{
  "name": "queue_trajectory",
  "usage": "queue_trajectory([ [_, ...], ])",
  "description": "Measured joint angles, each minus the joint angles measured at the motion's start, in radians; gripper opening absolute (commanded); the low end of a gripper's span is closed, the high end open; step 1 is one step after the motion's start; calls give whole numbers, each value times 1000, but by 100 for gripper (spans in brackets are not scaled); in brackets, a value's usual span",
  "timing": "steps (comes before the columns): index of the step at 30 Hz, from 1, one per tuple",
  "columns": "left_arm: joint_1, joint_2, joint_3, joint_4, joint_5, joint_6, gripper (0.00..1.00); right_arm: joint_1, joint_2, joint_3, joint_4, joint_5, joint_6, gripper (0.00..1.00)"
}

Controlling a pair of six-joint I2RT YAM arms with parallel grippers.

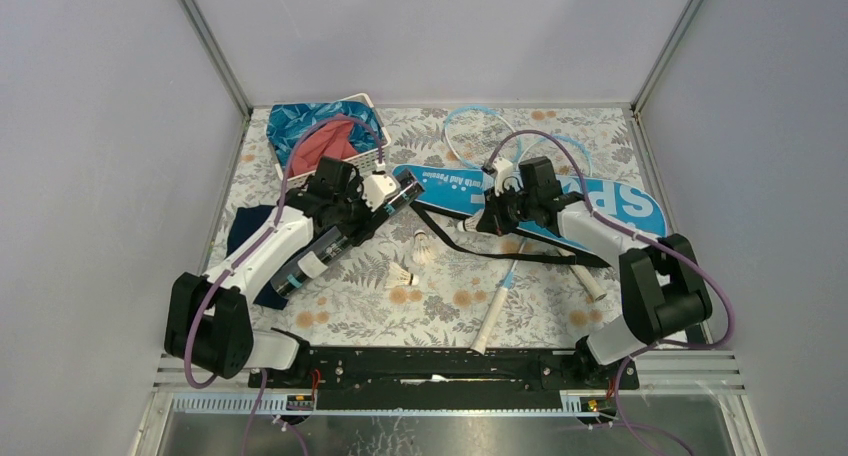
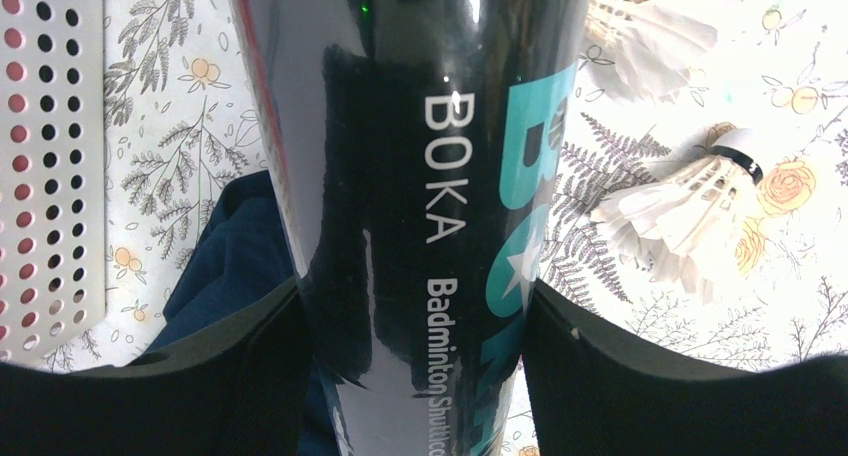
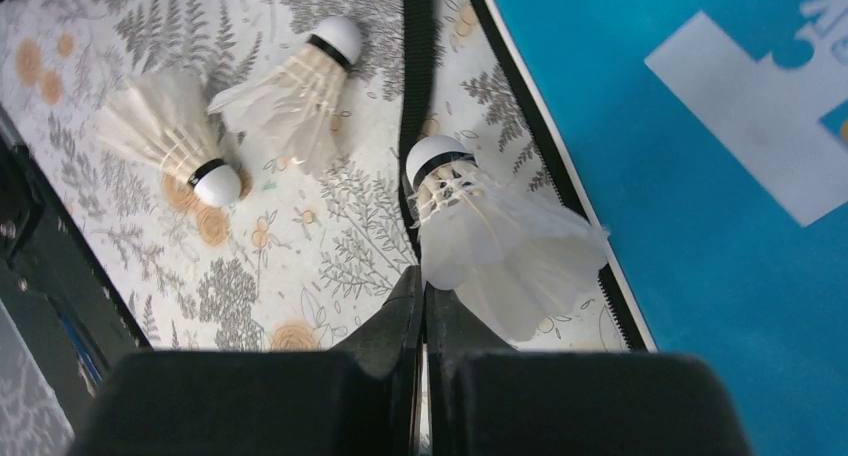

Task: Pack up the badminton gear
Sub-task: Pick up the shuttlecock at the center of the board, then place the shuttlecock at the shuttle tube.

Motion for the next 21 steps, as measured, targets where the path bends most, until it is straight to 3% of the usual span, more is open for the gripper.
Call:
queue_trajectory([
  [12, -31, -88, -64, -12, 114, 184, 18, 0, -169, 188, -333, -184, -329, 0],
  [21, -57, -89, -62, -58, 230, 274, 17, 1, -192, 288, -472, -263, -440, 0],
])
